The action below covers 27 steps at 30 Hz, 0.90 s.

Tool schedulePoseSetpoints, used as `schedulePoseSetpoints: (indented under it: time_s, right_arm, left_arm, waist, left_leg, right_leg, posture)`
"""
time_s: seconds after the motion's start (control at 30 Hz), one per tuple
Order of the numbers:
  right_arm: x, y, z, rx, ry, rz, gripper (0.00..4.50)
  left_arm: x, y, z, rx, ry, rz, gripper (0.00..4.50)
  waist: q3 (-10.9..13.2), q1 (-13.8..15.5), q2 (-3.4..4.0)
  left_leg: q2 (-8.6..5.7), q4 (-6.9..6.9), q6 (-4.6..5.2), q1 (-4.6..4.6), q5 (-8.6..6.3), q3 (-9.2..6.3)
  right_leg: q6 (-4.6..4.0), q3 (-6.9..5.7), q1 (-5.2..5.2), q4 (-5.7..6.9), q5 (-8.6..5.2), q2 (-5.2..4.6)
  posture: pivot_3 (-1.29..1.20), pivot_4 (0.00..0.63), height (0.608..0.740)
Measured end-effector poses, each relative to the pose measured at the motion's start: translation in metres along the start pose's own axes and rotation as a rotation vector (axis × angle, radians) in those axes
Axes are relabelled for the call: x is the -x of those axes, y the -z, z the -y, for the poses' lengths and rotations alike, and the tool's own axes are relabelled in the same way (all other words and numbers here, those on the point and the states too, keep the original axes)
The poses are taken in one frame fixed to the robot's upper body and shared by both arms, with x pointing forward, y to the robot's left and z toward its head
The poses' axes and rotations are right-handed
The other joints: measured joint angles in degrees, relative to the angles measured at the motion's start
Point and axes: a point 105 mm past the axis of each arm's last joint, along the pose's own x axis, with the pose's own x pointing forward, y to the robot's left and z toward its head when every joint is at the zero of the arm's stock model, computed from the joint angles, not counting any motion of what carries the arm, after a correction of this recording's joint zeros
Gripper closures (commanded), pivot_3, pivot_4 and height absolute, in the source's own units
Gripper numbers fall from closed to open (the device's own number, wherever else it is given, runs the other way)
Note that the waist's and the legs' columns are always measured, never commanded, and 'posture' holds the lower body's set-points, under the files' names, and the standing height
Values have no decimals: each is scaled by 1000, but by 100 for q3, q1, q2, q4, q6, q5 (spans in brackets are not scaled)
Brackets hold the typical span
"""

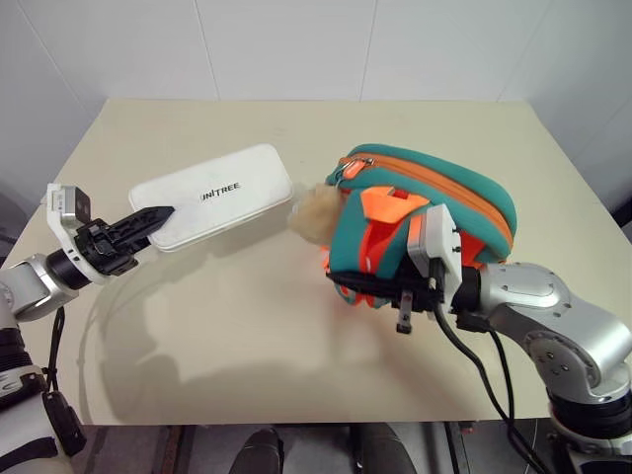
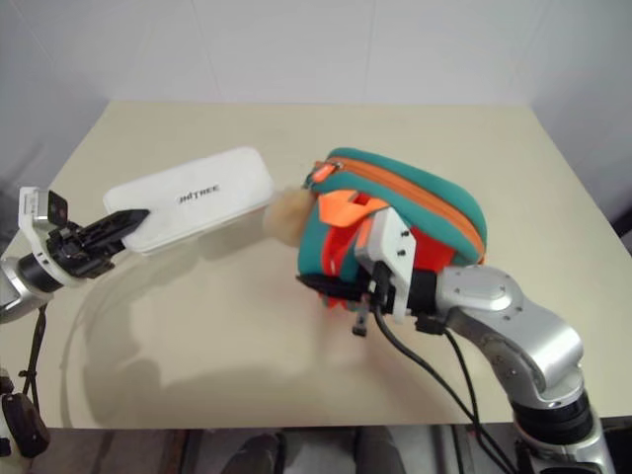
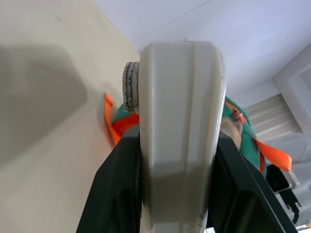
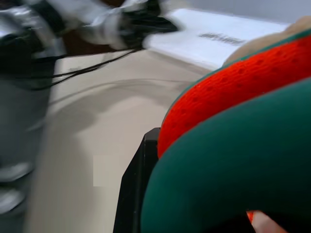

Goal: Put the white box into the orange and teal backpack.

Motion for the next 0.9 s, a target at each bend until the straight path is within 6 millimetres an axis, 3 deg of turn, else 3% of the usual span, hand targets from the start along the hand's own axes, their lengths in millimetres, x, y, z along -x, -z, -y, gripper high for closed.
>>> schedulePoseSetpoints:
  time_s: [0.23, 0.4, 0.6, 0.9]
  right_arm:
    - [21, -13, -14, 47, -230, -73, 4012]
    - [36, -17, -10, 41, -324, -107, 4012]
    - [41, -30, -1, 28, -363, -74, 4013]
    - [41, -46, -12, -86, -437, 19, 4013]
  left_arm:
    - [5, -4, 6, -38, 10, -26, 3177]
    - [4, -6, 12, -72, 25, -59, 3177]
    - [2, -5, 20, -111, 58, -93, 3177]
    - [3, -7, 33, -168, 74, -125, 3177]
  waist:
    - [1, 16, -1]
    - [1, 14, -1]
    - [2, 11, 0]
    - [3, 17, 1]
  left_leg:
    - [1, 8, 2, -4, -5, 4]
    - [3, 20, 4, -9, -13, 6]
    - [6, 24, 2, -10, -16, 7]
    - [9, 27, 4, -19, -25, 9]
  right_leg:
    - [0, -2, 1, -7, 0, -2]
    - [1, -3, 1, -9, 0, -2]
    - [1, -3, -1, -7, 0, -2]
    - [1, -5, -4, -18, 0, -2]
  posture:
    - [0, 150, 740]
    - [0, 150, 740]
    - [0, 150, 740]
    - [0, 150, 740]
